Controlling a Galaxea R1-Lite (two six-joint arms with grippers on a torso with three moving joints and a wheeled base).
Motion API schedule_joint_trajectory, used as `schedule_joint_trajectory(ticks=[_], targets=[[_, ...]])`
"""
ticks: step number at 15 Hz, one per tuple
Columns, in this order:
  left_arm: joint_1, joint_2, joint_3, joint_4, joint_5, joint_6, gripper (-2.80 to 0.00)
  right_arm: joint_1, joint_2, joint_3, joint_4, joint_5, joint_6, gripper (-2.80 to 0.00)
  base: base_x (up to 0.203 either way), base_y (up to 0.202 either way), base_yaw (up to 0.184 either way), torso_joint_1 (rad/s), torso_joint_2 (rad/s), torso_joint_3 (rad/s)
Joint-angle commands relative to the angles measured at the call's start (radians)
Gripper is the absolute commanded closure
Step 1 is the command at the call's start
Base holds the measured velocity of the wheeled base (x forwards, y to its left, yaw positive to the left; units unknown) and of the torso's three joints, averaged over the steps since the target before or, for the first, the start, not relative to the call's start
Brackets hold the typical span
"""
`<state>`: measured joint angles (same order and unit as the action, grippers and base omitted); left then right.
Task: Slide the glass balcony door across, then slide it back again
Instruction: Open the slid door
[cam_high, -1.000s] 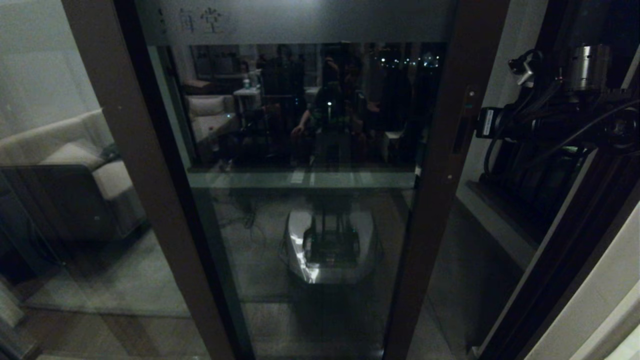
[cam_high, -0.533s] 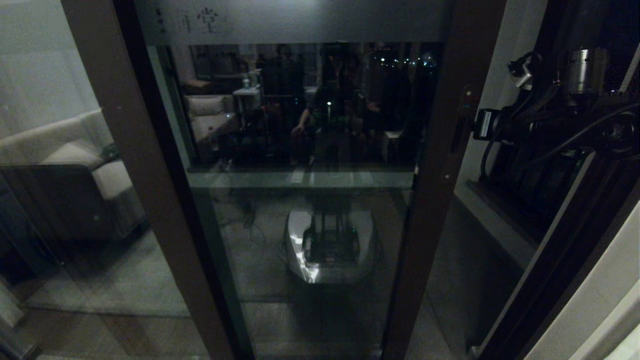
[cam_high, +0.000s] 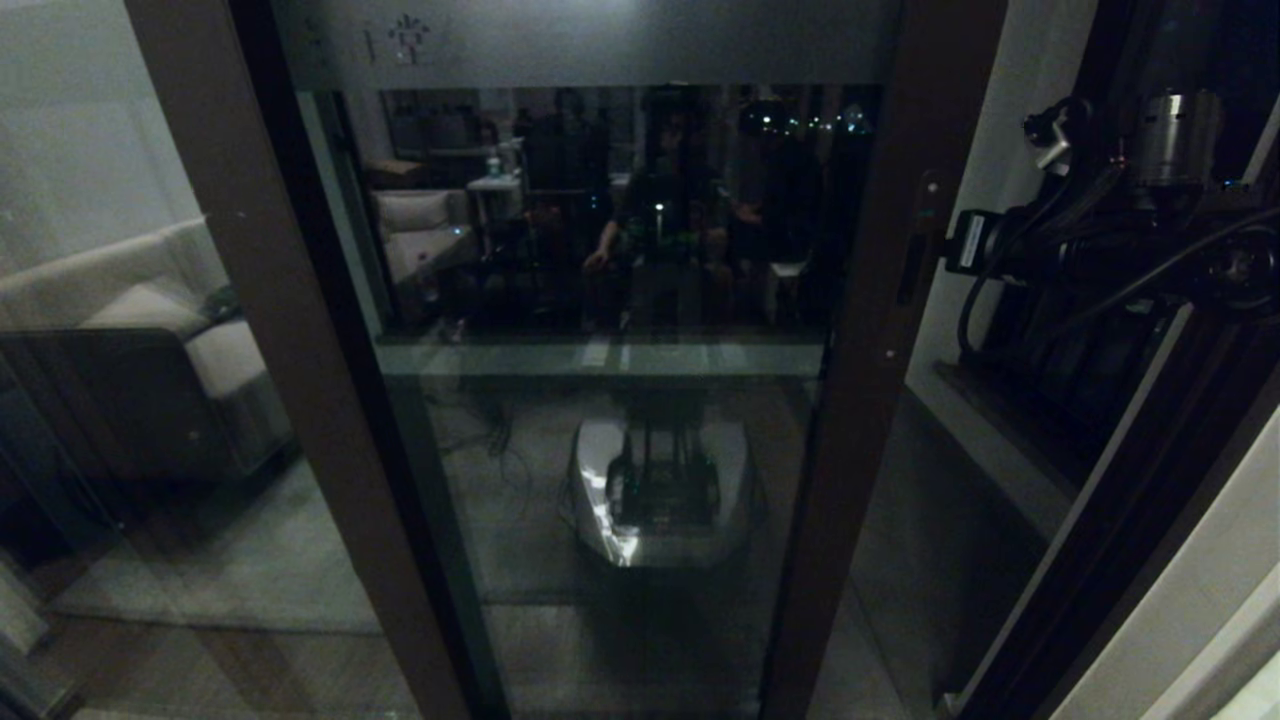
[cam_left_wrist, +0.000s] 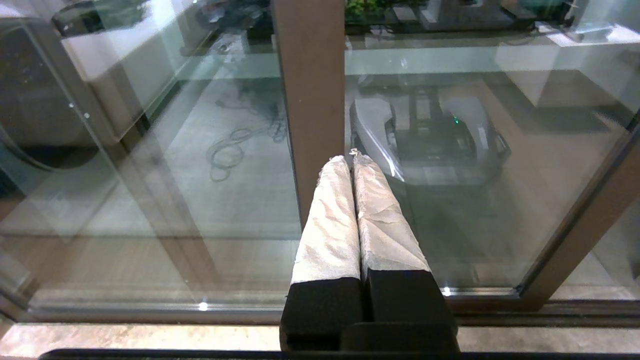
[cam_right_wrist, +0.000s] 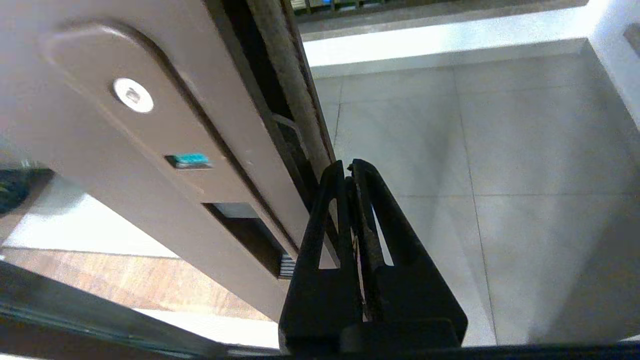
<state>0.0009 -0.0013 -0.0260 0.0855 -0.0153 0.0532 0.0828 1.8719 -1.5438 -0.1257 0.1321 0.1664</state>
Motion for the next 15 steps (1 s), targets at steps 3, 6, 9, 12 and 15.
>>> schedule_joint_trajectory(ticks=[3, 6, 9, 12, 15], targets=[[0.001, 0.000, 0.000, 0.000, 0.000, 0.000, 0.00, 0.036, 0.004, 0.003, -0.002, -0.001, 0.002, 0.00, 0.000, 0.000, 0.000, 0.000, 0.00, 0.000], [0.001, 0.000, 0.000, 0.000, 0.000, 0.000, 0.00, 0.078, 0.008, 0.004, -0.001, -0.021, 0.001, 0.00, 0.000, 0.000, 0.000, 0.000, 0.00, 0.000], [0.001, 0.000, 0.000, 0.000, 0.000, 0.000, 0.00, 0.091, 0.021, 0.011, 0.000, -0.037, 0.004, 0.00, 0.000, 0.000, 0.000, 0.000, 0.00, 0.000], [0.001, 0.000, 0.000, 0.000, 0.000, 0.000, 0.00, 0.095, 0.020, 0.019, 0.000, -0.043, 0.007, 0.00, 0.000, 0.000, 0.000, 0.000, 0.00, 0.000], [0.001, 0.000, 0.000, 0.000, 0.000, 0.000, 0.00, 0.104, 0.018, 0.021, 0.000, -0.076, 0.018, 0.00, 0.000, 0.000, 0.000, 0.000, 0.00, 0.000]])
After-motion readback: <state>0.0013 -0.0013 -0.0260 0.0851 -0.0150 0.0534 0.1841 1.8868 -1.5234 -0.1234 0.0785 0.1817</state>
